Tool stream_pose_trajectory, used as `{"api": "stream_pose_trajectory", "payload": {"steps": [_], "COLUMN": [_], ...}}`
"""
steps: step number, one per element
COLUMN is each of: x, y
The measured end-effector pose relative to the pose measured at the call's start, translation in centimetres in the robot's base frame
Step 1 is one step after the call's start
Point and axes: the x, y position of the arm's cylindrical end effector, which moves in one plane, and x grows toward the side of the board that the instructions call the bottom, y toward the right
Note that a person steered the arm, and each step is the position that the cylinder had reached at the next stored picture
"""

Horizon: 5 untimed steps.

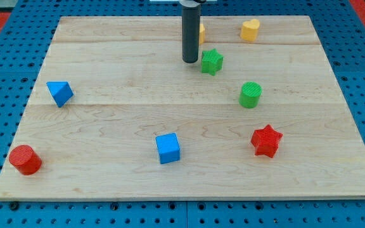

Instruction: Move your arm to the right of the heart

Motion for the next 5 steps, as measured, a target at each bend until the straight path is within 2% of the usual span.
{"api": "stream_pose_trajectory", "payload": {"steps": [1, 2, 4, 5], "x": [0.0, 0.1, 0.1, 2.6], "y": [6.9, 10.9, -0.7, -3.1]}}
